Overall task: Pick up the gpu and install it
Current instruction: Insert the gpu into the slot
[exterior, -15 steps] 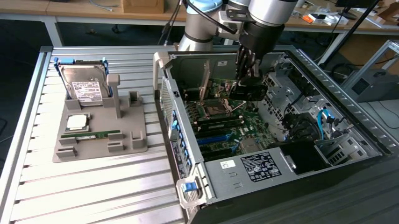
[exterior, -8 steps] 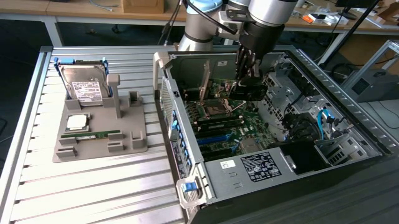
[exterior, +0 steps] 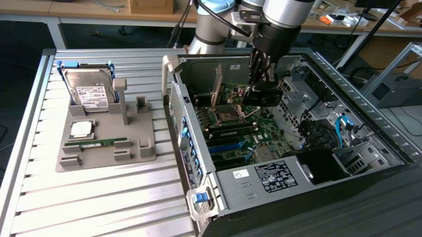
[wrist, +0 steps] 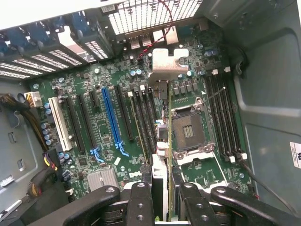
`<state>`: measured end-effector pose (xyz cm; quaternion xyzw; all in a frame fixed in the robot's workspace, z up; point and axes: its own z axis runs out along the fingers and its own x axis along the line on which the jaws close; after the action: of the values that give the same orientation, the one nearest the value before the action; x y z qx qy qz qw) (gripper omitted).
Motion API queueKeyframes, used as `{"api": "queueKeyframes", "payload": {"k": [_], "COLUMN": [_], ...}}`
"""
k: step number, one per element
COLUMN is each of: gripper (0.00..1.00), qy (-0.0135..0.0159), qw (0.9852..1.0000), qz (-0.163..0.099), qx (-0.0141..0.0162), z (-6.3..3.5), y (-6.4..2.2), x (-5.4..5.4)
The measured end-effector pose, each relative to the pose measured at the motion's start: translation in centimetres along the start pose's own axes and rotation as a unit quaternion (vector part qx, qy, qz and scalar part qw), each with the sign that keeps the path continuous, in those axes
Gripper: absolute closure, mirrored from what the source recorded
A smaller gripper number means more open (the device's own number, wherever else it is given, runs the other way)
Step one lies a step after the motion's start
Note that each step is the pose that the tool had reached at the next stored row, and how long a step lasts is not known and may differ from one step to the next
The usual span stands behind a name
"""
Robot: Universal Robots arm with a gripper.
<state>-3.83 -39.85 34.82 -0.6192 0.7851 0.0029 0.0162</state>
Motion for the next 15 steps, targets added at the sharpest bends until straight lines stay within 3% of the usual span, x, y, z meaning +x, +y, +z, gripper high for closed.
{"api": "queueKeyframes", "payload": {"k": [15], "gripper": [0.73], "qy": [-0.0002], "qw": [0.9999], "qz": [-0.011], "qx": [-0.0003], "z": [0.02], "y": [0.0], "x": [0.0]}}
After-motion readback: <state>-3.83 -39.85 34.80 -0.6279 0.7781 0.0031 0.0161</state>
